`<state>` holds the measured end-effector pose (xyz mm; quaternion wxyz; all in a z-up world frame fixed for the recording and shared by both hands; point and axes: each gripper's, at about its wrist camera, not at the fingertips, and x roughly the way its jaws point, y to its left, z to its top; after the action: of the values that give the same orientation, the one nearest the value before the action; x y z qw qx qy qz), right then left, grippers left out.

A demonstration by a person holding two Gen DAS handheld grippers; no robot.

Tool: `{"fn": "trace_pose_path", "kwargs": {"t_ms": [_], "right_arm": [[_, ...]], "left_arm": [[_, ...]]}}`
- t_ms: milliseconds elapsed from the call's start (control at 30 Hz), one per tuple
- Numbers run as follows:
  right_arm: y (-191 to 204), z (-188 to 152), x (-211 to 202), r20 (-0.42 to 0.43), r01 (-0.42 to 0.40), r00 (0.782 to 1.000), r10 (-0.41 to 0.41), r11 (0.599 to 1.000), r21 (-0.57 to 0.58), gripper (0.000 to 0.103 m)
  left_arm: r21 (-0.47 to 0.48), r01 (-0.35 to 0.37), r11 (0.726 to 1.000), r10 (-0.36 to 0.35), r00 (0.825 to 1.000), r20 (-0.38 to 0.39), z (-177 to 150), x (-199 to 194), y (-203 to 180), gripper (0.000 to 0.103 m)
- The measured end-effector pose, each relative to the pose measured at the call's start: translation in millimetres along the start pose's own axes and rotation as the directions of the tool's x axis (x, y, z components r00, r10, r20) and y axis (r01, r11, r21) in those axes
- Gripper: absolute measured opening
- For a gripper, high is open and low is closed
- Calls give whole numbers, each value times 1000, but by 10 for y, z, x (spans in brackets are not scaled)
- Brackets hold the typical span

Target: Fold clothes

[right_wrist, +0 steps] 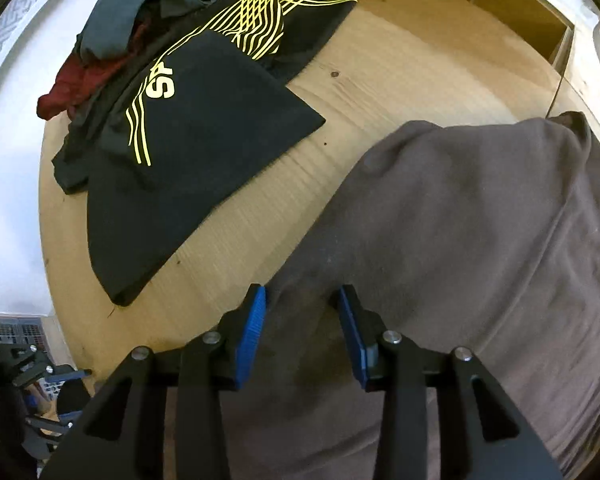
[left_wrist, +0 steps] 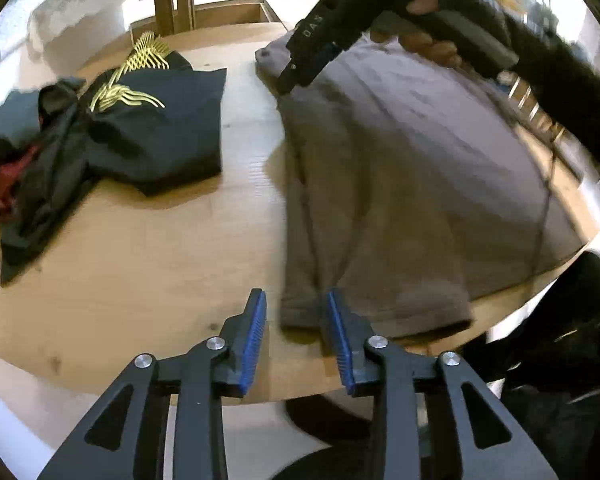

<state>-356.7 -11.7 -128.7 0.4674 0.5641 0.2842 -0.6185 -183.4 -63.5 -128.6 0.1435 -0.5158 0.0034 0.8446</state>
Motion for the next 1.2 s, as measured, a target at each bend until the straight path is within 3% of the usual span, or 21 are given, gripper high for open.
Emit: {"fn": "trace_pose_path", "kwargs": {"t_ms": [67, 167, 300, 533, 833, 900, 1000, 1033, 1067, 1133, 1200], "right_arm": [[-102, 17, -136, 31, 2, 1000, -3, 1000, 13, 38], [-398, 110, -395, 94, -2, 996, -11, 991, 137, 40], [-570, 263, -483, 78, 69, 993, -91, 966, 250, 46], [-368, 643, -241, 5, 153, 987, -159, 960, 233, 46], [-258, 837, 136, -158, 347, 934, -321, 919, 187, 46], [-221, 811, 168, -159, 377, 922, -352, 911, 165, 46], [-226, 739, 130, -131, 369, 927, -351, 916, 156, 46], [-242, 711, 115, -126, 361, 930, -344, 920, 155, 44], [-274, 680, 93, -123, 362, 930, -345, 919, 157, 33], [-347, 618, 36, -106, 366, 930, -353, 916, 166, 21], [-438, 563, -47, -76, 316, 949, -307, 928, 196, 13]], "left_arm": [[-24, 11, 1000, -11, 1000, 8, 26, -30, -11, 35], [15, -28, 999, 28, 999, -18, 57, 67, -96, 39], [42, -41, 998, 43, 998, -38, 79, 171, -163, 42], [74, -60, 995, 61, 998, -13, 60, 163, -209, 44], [116, -55, 992, 55, 998, 6, 48, 167, -202, 42], [124, -49, 991, 47, 999, 14, 32, 166, -200, 39], [146, -47, 988, 44, 999, 26, 9, 161, -229, 34], [156, -50, 987, 46, 999, 28, 6, 160, -257, 31], [166, -52, 985, 48, 998, 31, 4, 159, -284, 26], [188, -62, 980, 55, 998, 39, -1, 148, -325, 19], [186, -64, 980, 56, 997, 44, 2, 138, -326, 13]]}}
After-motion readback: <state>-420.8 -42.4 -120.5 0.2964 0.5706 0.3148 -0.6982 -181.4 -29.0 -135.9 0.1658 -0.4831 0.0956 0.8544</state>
